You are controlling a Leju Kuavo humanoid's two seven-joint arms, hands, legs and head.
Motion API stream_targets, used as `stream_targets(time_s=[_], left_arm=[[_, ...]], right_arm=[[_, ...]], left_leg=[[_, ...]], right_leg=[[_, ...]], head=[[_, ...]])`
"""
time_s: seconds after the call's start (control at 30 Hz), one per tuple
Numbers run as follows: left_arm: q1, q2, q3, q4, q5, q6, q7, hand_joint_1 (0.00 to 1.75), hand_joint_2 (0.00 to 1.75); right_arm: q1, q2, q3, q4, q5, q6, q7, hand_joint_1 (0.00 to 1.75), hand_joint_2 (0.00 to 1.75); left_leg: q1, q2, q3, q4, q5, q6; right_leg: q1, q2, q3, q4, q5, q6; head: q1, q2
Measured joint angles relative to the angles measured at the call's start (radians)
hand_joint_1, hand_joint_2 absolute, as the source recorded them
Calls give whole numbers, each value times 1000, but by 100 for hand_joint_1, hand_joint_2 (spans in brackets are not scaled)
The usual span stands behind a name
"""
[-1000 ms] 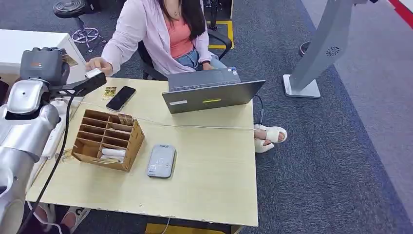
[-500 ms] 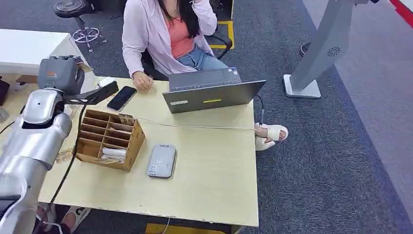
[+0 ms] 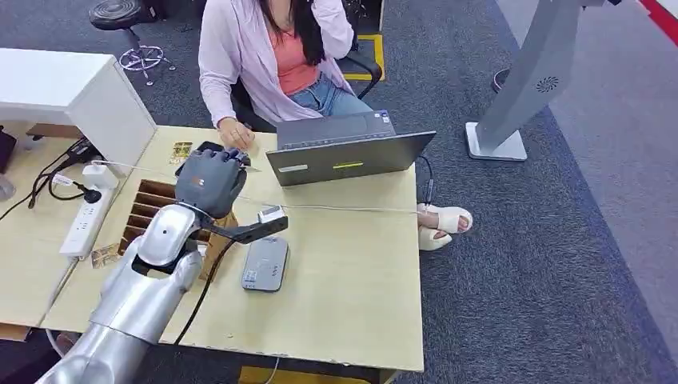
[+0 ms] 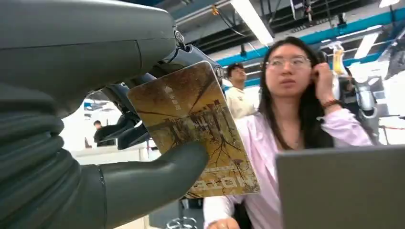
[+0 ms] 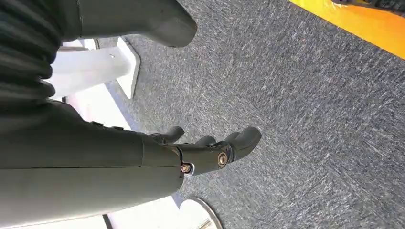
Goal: Pass the card to the sensor for recognition and then transmit it.
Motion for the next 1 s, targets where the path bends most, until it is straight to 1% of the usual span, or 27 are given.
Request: stream_targets(time_s=[0.2,0.37,0.5,0.57,1.0], left_arm=[[58,-5,-40,-3,11,-20,-2,175,175],[112,-6,-76,2,10,-73,-5,175,175],[145,-3,-101,18,35,-128,-15,175,175],[155,0,-110,27,42,-139,-15,175,175],[165,6,-122,52,44,-142,-15,175,175]], right_arm=[[0,0,-4,1,-2,2,9,0,175],[1,1,-18,1,-8,0,13,0,175],[0,1,-23,1,-13,-1,13,0,175],[1,1,-24,1,-13,-1,13,0,175],[1,1,-26,1,-13,-1,13,0,175]], left_leg=[[0,0,0,0,0,0],[0,0,0,0,0,0],[0,0,-1,0,0,0],[0,0,-1,0,0,0],[0,0,-1,0,0,0]], right_leg=[[0,0,0,0,0,0],[0,1,0,0,0,0],[0,0,0,0,0,0],[0,0,0,0,0,0],[0,0,0,0,0,0]], head=[[0,0],[0,0],[0,0],[0,0],[0,0]])
